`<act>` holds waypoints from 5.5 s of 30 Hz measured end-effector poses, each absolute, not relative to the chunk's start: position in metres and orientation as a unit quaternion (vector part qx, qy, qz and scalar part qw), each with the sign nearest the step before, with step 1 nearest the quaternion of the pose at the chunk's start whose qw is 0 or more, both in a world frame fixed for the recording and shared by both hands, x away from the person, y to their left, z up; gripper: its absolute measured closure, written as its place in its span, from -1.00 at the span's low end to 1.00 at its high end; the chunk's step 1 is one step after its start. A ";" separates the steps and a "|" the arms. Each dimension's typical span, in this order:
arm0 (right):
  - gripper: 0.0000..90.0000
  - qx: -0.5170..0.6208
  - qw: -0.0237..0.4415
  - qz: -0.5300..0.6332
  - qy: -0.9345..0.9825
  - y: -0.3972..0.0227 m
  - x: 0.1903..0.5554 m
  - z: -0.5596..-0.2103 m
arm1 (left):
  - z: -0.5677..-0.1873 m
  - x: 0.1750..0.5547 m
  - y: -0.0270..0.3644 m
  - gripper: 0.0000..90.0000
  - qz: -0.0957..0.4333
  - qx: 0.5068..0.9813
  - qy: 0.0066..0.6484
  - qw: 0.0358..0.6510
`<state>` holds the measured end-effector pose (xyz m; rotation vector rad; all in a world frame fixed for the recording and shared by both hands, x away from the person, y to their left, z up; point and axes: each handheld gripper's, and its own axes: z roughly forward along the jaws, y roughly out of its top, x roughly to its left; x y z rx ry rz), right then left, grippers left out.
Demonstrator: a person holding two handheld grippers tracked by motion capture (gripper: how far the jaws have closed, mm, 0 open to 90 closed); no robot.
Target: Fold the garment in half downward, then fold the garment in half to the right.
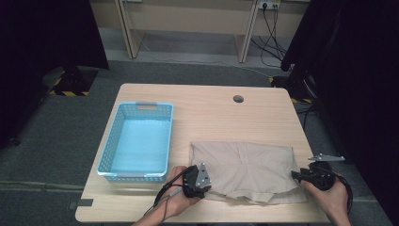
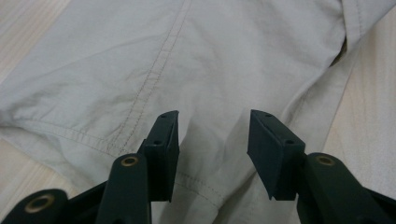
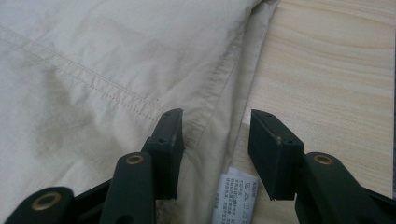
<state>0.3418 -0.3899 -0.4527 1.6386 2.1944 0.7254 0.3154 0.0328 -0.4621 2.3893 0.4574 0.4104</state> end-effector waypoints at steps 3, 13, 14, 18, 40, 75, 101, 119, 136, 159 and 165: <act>0.46 0.566 0.154 0.259 0.767 -0.388 0.340 -0.453 | -0.464 0.315 0.031 0.30 0.155 0.917 0.171 0.326; 0.93 0.575 0.132 0.276 0.759 -0.386 0.343 -0.453 | -0.464 0.318 0.027 0.83 0.161 0.919 0.169 0.317; 0.93 0.578 0.132 0.276 0.757 -0.386 0.344 -0.453 | -0.464 0.319 0.027 0.85 0.161 0.919 0.171 0.316; 0.94 0.585 0.139 0.277 0.749 -0.387 0.353 -0.453 | -0.464 0.330 0.023 0.87 0.164 0.917 0.179 0.316; 0.93 0.604 0.175 0.265 0.731 -0.392 0.408 -0.454 | -0.461 0.378 0.008 0.46 0.156 0.901 0.223 0.339; 0.92 0.608 0.173 0.273 0.725 -0.393 0.407 -0.455 | -0.421 0.394 0.042 -0.57 0.128 0.802 0.348 0.468; 0.91 0.605 0.175 0.274 0.727 -0.394 0.408 -0.456 | -0.463 0.433 0.033 -0.50 0.156 0.829 0.404 0.354; 0.90 0.607 0.179 0.275 0.724 -0.393 0.408 -0.456 | -0.470 0.428 0.031 0.14 0.144 0.834 0.403 0.348; 0.90 0.599 0.187 0.269 0.731 -0.390 0.408 -0.456 | -0.455 0.427 0.031 0.88 0.134 0.816 0.404 0.390; 0.91 0.588 0.187 0.272 0.739 -0.371 0.413 -0.457 | -0.386 0.424 0.025 0.89 0.179 0.802 0.358 0.443; 0.91 0.586 0.185 0.275 0.740 -0.365 0.415 -0.457 | -0.384 0.426 0.029 0.89 0.184 0.802 0.357 0.442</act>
